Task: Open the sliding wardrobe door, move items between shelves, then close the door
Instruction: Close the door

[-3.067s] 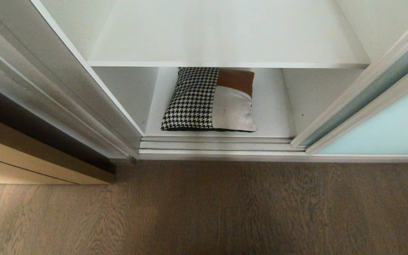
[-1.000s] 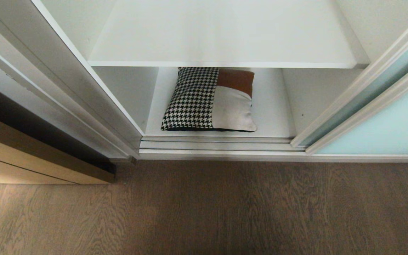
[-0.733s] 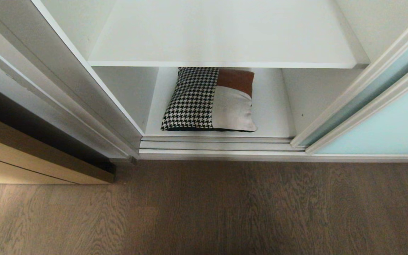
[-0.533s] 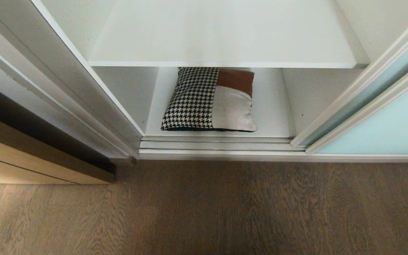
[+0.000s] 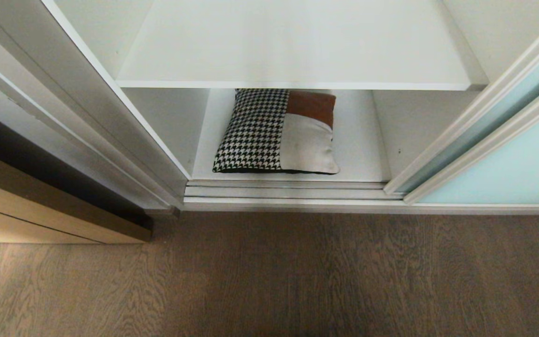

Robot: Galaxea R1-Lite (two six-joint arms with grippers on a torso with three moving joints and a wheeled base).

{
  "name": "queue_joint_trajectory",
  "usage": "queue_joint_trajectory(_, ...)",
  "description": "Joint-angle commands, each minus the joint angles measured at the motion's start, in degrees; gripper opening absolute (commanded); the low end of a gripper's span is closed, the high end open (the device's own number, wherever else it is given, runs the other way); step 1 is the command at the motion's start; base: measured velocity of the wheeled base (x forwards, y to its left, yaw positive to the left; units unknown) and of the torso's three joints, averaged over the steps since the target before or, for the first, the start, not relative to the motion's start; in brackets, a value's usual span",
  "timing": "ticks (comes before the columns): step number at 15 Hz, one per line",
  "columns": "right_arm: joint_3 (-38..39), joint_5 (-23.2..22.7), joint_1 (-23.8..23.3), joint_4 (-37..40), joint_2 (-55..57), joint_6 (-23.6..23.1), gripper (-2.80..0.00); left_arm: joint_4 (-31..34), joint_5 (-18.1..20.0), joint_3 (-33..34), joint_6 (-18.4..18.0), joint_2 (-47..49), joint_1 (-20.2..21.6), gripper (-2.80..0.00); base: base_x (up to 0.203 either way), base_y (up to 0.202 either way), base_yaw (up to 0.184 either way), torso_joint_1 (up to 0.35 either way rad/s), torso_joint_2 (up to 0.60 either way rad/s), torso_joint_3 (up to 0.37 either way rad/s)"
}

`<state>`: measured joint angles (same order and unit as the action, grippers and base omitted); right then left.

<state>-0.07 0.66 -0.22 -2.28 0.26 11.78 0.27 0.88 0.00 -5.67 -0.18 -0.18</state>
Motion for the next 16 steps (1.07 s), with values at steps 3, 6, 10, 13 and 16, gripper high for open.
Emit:
queue_joint_trajectory(3, 0.14, -1.03, -0.04, 1.91, -0.26, -15.79, -2.80, 0.00, 0.00, 0.09, -0.04, 0.18, 0.01, -2.80, 0.000, 0.000, 0.000, 0.000, 0.00, 0.000)
queue_joint_trajectory(6, 0.16, -0.45, -0.04, 1.87, -0.26, -11.25, -2.80, 0.00, 0.00, 0.09, -0.04, 0.18, 0.01, -2.80, 0.000, 0.000, 0.000, 0.000, 0.00, 0.000)
queue_joint_trajectory(10, -3.01, -0.07, -0.02, 2.04, -0.26, -10.65, -2.80, 0.00, 0.00, 0.09, -0.04, 0.18, 0.01, -2.80, 0.000, 0.000, 0.000, 0.000, 0.00, 0.000)
queue_joint_trajectory(13, -16.87, -0.51, 0.03, 9.70, -0.10, -9.25, -2.80, 0.00, 0.00, 0.09, -0.04, 0.18, 0.01, -2.80, 0.000, 0.000, 0.000, 0.000, 0.00, 0.000)
queue_joint_trajectory(16, -33.60, -0.52, 0.04, 18.24, 4.73, -8.72, -2.80, 0.00, 0.00, 0.09, -0.04, 0.18, 0.01, -2.80, 0.000, 0.000, 0.000, 0.000, 0.00, 0.000)
